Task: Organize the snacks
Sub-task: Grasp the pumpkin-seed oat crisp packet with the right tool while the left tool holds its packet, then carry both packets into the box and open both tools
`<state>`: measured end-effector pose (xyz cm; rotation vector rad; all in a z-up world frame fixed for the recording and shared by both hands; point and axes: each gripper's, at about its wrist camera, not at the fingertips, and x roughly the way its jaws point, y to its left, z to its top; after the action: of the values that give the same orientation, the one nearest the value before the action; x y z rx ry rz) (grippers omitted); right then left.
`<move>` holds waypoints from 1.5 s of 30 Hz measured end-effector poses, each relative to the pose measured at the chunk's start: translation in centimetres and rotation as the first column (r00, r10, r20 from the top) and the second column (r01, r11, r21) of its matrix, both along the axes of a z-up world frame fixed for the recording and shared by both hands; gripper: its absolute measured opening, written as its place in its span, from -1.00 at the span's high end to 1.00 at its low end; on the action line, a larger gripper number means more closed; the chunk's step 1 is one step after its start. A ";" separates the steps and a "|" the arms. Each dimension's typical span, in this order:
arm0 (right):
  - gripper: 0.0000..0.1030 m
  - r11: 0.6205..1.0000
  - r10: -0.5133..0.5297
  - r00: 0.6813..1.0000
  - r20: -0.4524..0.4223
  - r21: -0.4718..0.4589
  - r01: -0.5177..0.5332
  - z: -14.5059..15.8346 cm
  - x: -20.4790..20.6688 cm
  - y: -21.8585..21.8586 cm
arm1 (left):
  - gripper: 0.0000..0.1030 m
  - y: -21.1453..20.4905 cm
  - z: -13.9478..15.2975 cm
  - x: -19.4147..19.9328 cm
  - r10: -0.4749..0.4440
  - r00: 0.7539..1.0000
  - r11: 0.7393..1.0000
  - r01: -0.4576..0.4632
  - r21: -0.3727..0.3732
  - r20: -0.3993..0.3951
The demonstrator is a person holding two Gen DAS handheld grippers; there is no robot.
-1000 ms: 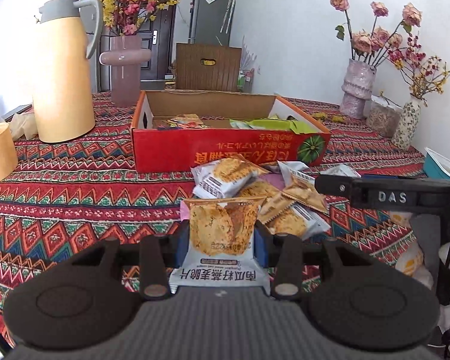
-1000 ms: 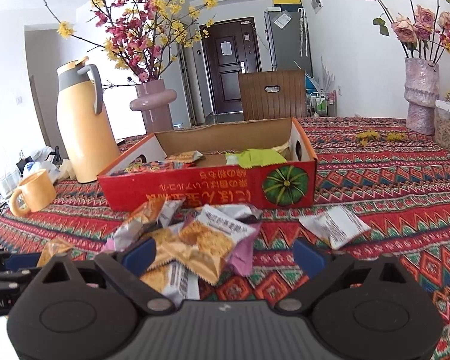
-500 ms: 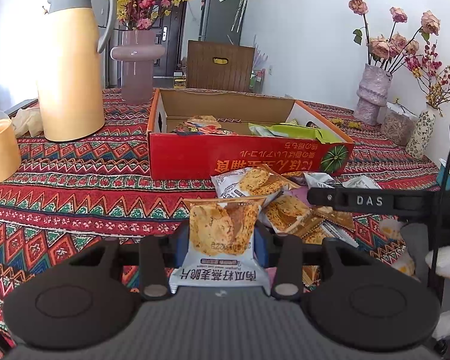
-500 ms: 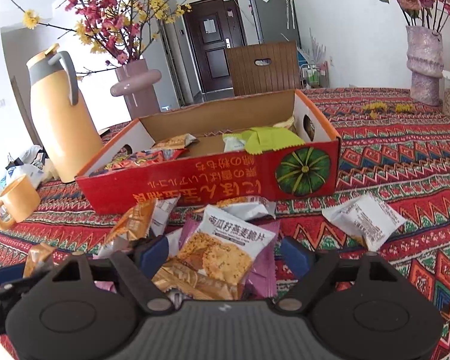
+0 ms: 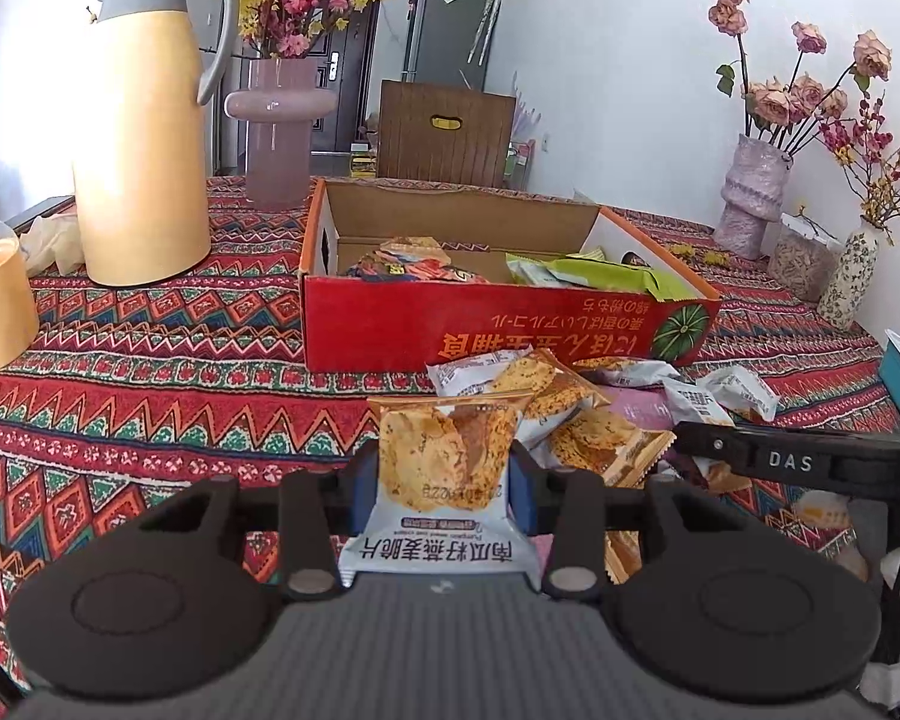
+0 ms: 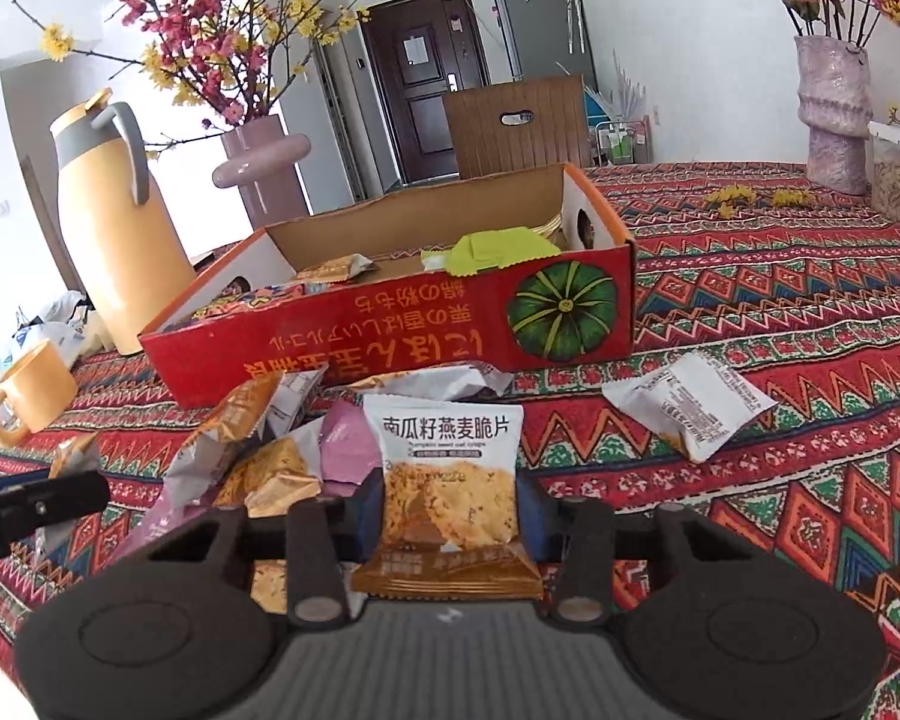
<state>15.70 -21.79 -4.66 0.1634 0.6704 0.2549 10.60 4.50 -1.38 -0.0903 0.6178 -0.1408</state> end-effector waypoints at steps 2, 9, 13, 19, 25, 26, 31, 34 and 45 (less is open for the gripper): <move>0.17 1.000 -0.001 1.000 0.013 0.003 0.001 0.4 -0.1 -0.3 | 0.17 0.0 0.2 0.2 0.002 1.000 1.000 -0.002 0.001 0.004; 0.17 1.000 0.002 0.997 0.081 -0.002 -0.001 2.2 0.0 -0.7 | 0.17 -0.3 1.2 1.2 0.001 1.000 1.000 -0.001 -0.003 0.026; 0.17 1.000 0.003 0.994 0.108 -0.002 -0.003 3.0 0.6 -0.9 | 0.16 -0.6 1.9 2.2 0.000 0.999 1.000 0.000 -0.003 0.042; 0.17 1.000 0.018 0.989 0.148 -0.004 -0.017 4.2 2.1 -0.5 | 0.16 -1.2 3.1 3.9 -0.002 0.997 1.000 0.001 0.007 0.074; 0.17 0.999 0.035 0.983 0.180 -0.016 -0.032 5.4 4.2 0.3 | 0.16 -1.7 4.5 5.9 0.010 0.994 1.000 -0.012 0.021 0.107; 0.17 0.999 0.038 0.982 0.184 -0.019 -0.035 5.6 4.5 0.5 | 0.16 -1.8 4.7 6.2 0.011 0.994 1.000 -0.014 0.024 0.111; 0.17 0.999 0.052 0.978 0.203 -0.027 -0.048 6.5 6.4 1.3 | 0.16 -2.3 5.6 8.0 0.021 0.991 0.999 -0.026 0.043 0.133; 0.17 0.998 0.058 0.976 0.209 -0.021 -0.055 6.7 7.4 1.6 | 0.16 -2.6 5.9 9.0 0.030 0.989 0.998 -0.038 0.049 0.142; 0.17 0.998 0.058 0.969 0.241 -0.021 -0.054 7.3 11.4 3.0 | 0.16 -3.0 6.0 13.2 0.064 0.987 0.996 -0.073 0.056 0.148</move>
<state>27.13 -18.79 2.68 0.0971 0.4346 0.3184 23.81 1.53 4.66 -0.0419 0.4717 -0.0610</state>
